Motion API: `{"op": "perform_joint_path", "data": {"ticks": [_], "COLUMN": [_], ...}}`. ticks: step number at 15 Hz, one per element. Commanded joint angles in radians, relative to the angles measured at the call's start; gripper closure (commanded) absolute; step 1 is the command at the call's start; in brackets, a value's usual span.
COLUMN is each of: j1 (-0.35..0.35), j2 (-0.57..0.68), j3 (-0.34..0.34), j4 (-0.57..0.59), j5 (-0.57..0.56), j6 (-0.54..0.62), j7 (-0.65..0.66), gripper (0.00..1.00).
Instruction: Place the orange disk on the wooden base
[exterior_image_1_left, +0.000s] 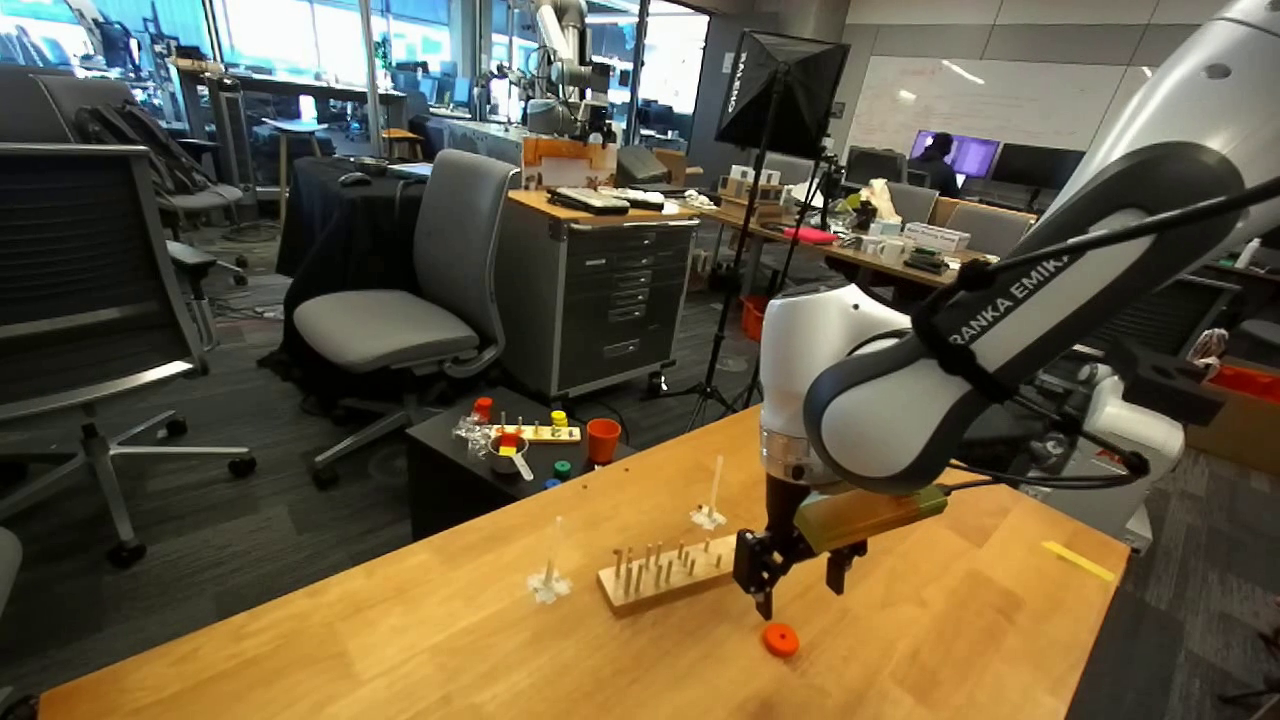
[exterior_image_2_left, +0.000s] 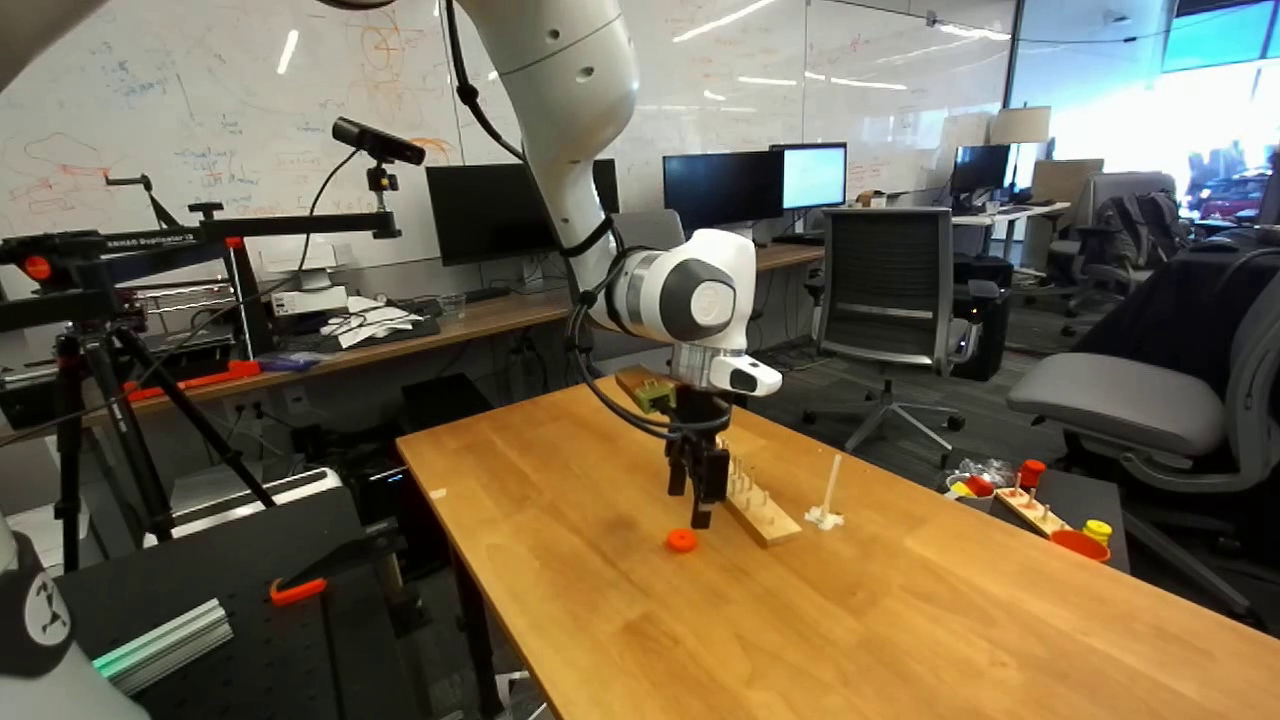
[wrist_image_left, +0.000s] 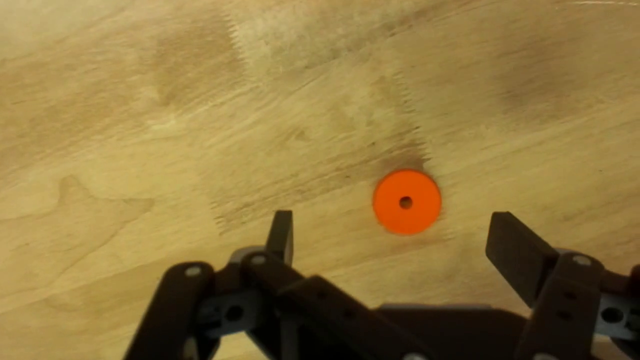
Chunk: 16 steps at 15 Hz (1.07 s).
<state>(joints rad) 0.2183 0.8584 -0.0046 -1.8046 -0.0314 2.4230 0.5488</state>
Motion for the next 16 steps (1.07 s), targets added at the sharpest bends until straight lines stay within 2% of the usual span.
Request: {"op": "perform_joint_path", "data": {"ticks": [1, 16], "j1": [0.041, 0.032], "j2": [0.051, 0.111], "j3": [-0.031, -0.028], "j4": [0.065, 0.105], "j5": [0.027, 0.062], "j6": [-0.010, 0.006], "j7": [0.028, 0.045], "gripper": [0.00, 0.00]}}
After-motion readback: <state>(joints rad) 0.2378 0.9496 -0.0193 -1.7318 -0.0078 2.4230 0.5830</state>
